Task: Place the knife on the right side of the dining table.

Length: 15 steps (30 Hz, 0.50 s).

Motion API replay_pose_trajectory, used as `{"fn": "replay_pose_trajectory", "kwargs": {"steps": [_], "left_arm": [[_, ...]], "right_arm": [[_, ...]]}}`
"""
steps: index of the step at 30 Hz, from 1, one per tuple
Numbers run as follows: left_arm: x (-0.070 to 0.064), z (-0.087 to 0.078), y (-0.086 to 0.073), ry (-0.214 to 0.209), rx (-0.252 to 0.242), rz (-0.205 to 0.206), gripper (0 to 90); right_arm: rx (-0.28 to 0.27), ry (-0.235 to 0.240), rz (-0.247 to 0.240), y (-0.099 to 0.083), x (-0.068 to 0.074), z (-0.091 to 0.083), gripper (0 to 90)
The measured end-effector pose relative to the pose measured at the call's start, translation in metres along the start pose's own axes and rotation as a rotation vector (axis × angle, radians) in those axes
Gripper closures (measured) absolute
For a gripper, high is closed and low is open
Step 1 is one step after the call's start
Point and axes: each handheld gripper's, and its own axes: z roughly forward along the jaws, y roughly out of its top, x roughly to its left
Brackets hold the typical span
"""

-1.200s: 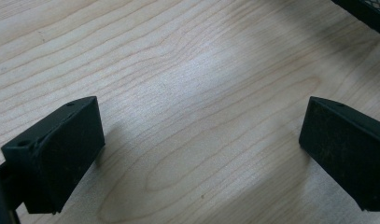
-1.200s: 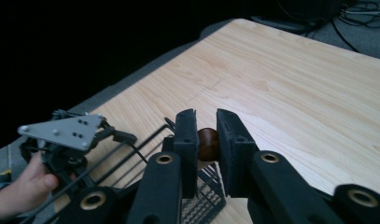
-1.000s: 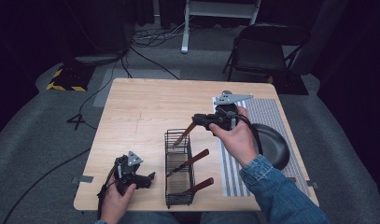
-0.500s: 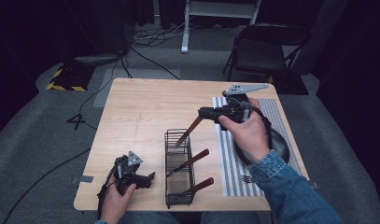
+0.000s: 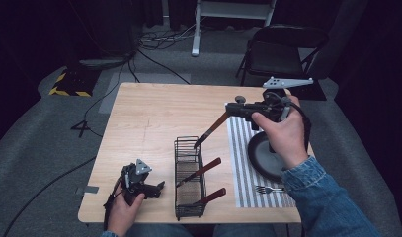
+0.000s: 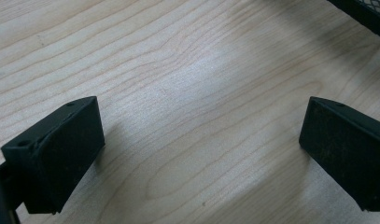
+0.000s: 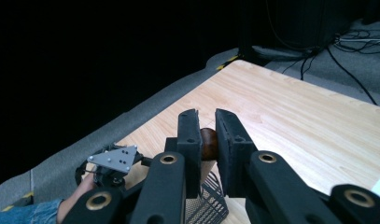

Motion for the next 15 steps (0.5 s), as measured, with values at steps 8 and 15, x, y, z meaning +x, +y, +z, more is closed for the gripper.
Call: {"fn": "replay_pose_trajectory", "kwargs": {"steps": [8, 15], "left_arm": [[0.0, 0.0, 0.0, 0.002, 0.0, 0.0, 0.2], [0.0, 0.0, 0.0, 0.0, 0.0, -0.001, 0.2]], "right_arm": [[-0.04, -0.042, 0.003, 0.01, -0.008, -0.027, 81.4], [-0.058, -0.104, 0.009, 0.015, -0.021, -0.046, 81.5]]}}
